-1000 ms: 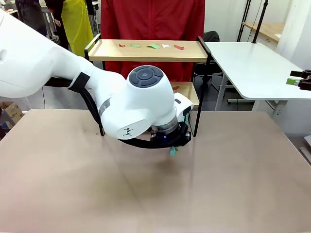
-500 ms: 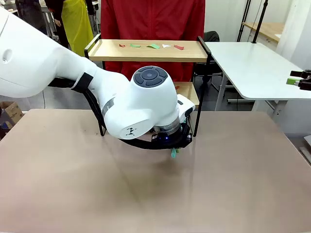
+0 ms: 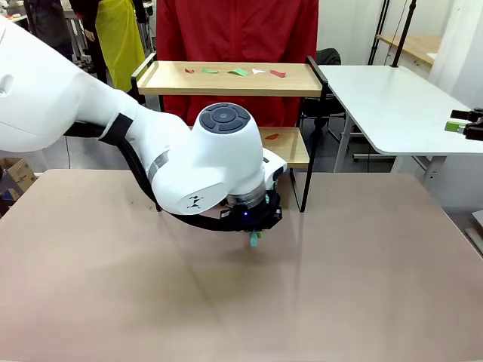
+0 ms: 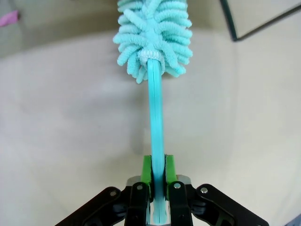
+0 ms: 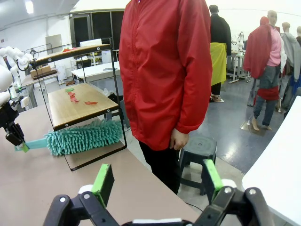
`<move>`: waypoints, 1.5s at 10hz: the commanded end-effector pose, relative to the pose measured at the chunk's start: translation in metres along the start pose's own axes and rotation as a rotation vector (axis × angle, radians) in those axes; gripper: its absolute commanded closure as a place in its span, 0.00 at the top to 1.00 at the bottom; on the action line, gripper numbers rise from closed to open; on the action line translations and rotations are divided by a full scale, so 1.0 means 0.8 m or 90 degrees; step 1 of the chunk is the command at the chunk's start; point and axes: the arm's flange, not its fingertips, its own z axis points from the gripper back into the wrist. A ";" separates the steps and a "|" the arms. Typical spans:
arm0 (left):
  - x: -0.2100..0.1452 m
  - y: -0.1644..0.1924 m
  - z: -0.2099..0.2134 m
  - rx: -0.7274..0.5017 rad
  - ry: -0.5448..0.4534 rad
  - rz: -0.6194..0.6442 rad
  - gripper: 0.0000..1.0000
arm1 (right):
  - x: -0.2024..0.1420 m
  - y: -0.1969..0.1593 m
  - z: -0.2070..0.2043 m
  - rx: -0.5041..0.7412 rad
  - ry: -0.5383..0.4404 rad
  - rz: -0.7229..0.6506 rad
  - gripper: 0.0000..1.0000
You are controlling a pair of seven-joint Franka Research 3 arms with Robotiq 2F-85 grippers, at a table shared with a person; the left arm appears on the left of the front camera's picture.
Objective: Clean the shelf.
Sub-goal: Clean the specific section of the Shelf indicated by the human with the Duster.
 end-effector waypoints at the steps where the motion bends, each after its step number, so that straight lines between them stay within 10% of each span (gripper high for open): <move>1: -0.008 0.030 0.003 0.026 -0.003 0.026 0.13 | 0.002 0.002 -0.001 0.000 0.000 0.001 1.00; 15: -0.005 0.228 0.025 0.269 -0.064 0.096 0.13 | 0.002 0.002 -0.001 0.000 0.000 0.001 1.00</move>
